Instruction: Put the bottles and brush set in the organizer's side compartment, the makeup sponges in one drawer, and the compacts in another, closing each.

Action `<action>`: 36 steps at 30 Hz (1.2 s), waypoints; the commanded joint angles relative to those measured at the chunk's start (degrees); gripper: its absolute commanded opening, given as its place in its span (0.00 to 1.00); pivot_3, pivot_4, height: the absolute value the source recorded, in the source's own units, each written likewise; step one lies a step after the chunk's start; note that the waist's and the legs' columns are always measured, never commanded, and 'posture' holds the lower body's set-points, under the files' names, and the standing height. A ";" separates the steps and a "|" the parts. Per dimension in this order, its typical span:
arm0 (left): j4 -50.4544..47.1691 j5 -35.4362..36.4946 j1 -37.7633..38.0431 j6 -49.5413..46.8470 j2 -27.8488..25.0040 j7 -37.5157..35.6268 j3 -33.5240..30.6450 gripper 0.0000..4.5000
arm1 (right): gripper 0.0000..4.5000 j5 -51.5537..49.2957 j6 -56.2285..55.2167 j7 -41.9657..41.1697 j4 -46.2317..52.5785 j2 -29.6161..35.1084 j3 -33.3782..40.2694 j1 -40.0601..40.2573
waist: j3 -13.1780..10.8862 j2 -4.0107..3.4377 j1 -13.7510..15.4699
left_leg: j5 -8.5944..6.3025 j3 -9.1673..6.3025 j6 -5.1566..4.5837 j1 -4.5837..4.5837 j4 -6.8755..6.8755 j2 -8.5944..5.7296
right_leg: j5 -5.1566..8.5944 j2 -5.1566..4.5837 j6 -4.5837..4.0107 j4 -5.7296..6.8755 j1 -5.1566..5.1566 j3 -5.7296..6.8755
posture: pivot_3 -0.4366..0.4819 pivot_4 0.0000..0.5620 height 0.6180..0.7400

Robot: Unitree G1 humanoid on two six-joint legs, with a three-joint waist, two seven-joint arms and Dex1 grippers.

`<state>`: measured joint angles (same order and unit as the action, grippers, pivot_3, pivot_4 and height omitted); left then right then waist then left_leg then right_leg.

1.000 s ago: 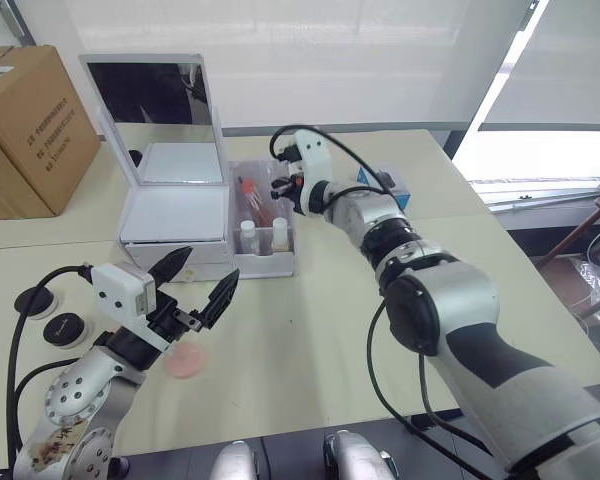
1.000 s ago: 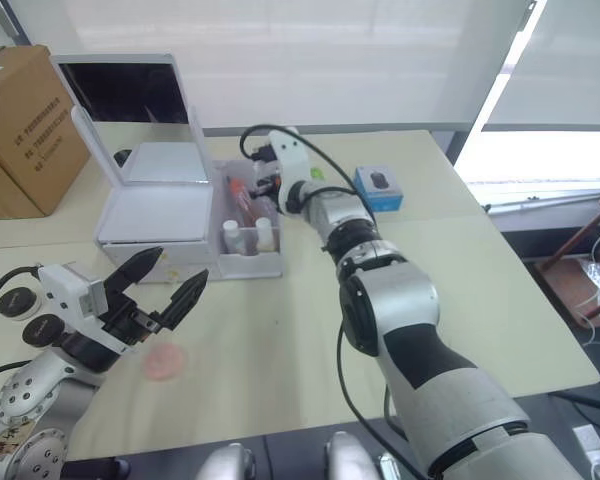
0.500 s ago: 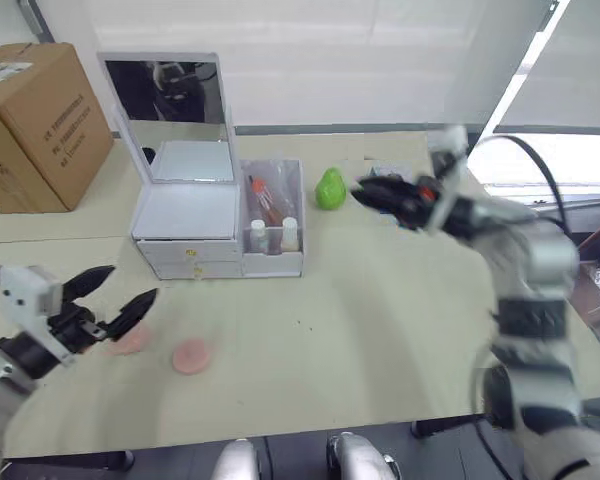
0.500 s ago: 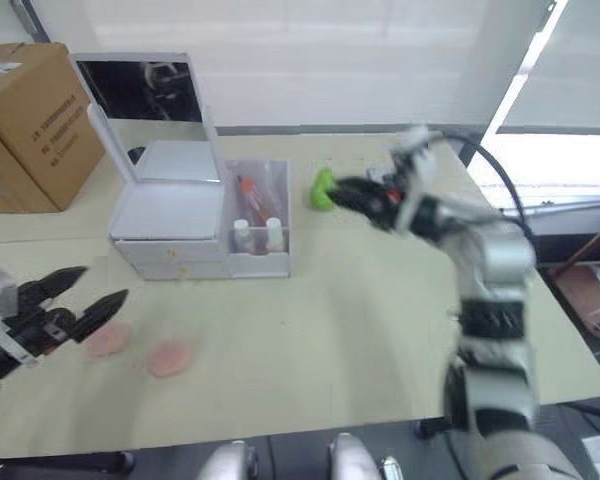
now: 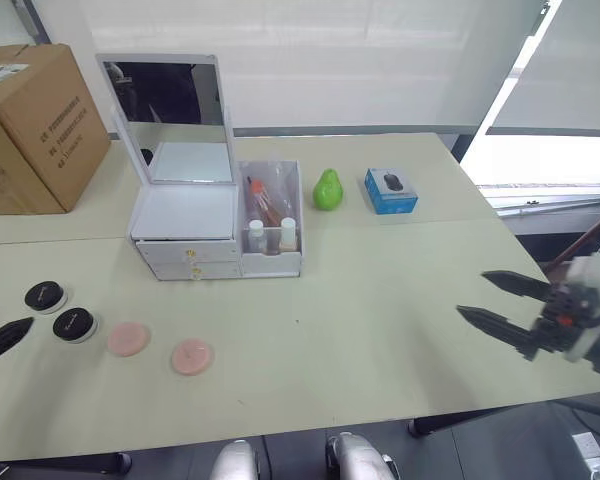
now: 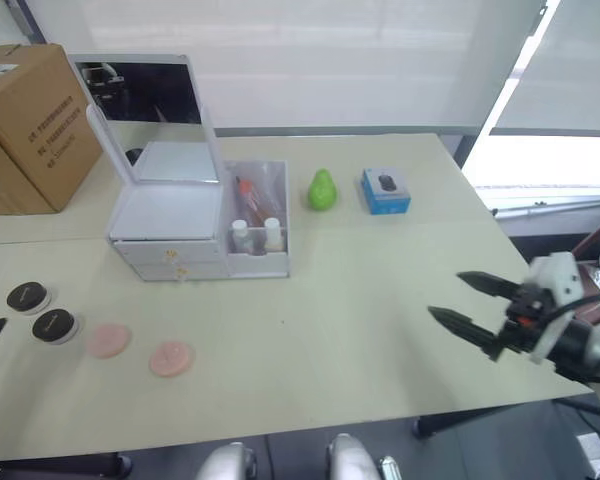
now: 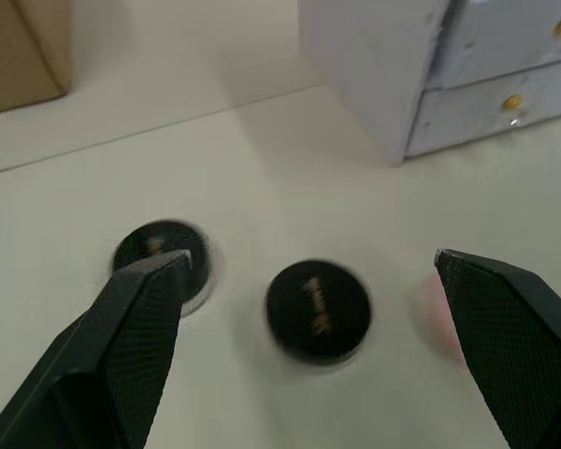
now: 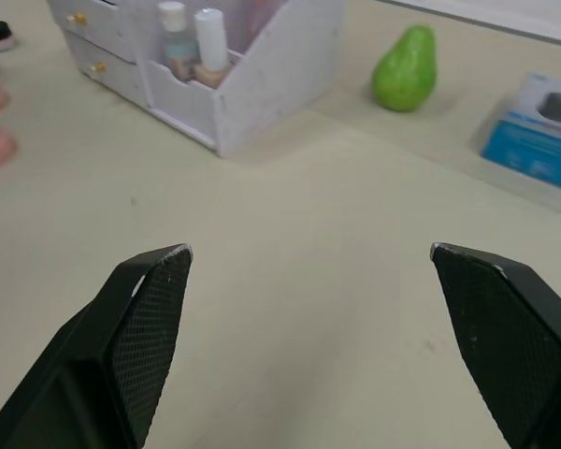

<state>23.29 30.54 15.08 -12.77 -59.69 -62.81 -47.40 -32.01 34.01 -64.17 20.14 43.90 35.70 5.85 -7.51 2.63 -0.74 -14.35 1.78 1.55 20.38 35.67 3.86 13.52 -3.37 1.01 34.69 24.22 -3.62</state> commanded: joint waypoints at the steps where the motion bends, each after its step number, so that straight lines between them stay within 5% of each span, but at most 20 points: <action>1: 5.69 -1.09 -2.64 4.29 -2.82 -2.27 -1.99 1.00 | 0.99 0.16 -5.72 -1.52 -0.66 1.54 -0.07 -0.08 | -0.01 0.00 0.00 | -0.01 0.03 0.01 -0.01 0.00 0.01 | 0.00 -0.07 0.00 -0.03 0.00 0.09 | 0.48 0.27 0.94; 17: -2.37 -0.70 1.80 3.62 1.79 -1.07 -4.13 1.00 | 0.99 -3.43 -5.07 4.21 2.47 0.26 -7.43 -2.87 | 0.10 0.17 0.00 | -0.01 0.26 0.01 -0.13 -0.58 0.05 | -0.05 -0.14 0.07 -0.24 -0.01 0.17 | 0.48 0.27 0.94; 26: -38.52 1.84 6.99 2.15 30.19 19.07 2.26 1.00 | 0.99 -7.19 1.97 15.79 9.69 -7.67 -24.94 -19.15 | 0.20 0.40 -0.02 | 0.05 0.27 -0.09 -0.10 -0.53 0.03 | -0.20 -0.07 0.28 -0.22 -0.20 0.02 | 0.48 0.27 0.94; 32: -55.10 -12.84 5.26 9.12 50.33 38.54 19.41 1.00 | 0.99 -6.27 1.99 15.70 7.62 -12.55 -34.77 -29.62 | 0.29 0.58 0.95 | 0.25 0.23 -0.42 0.06 -0.26 -0.04 | -0.37 -0.04 0.45 -0.24 -0.55 -0.07 | 0.48 0.27 0.94; 36: -56.46 -29.94 2.10 12.27 56.72 48.95 32.65 1.00 | 0.99 -4.67 0.81 14.21 5.53 -14.37 -39.56 -32.76 | 0.33 0.58 1.30 | 0.25 0.12 -0.42 0.02 0.31 -0.02 | -0.40 0.02 0.55 -0.31 -0.94 -0.08 | 0.48 0.27 0.94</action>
<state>-31.04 6.99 18.23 -2.61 -2.81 -18.16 -17.20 -37.09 36.50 -49.14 25.63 29.50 -3.48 -26.30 -7.18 3.21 0.56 -14.10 1.87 1.12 20.41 35.98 3.84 13.11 -3.32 1.56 34.32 23.28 -3.70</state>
